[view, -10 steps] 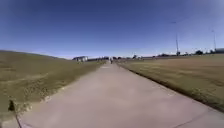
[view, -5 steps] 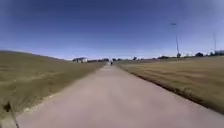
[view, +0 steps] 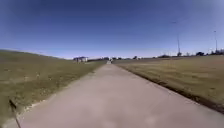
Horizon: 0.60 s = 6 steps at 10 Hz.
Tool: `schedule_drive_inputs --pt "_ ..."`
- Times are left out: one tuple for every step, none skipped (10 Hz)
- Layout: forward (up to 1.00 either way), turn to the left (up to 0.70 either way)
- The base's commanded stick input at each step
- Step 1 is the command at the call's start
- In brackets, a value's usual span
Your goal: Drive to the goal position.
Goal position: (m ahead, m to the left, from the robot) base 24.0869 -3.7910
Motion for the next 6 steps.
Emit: schedule_drive_inputs --pt "0.00 0.00" --pt "0.00 0.00" --pt "0.00 0.00" --pt "0.00 0.00" --pt "0.00 0.00" --pt "1.00 0.00"
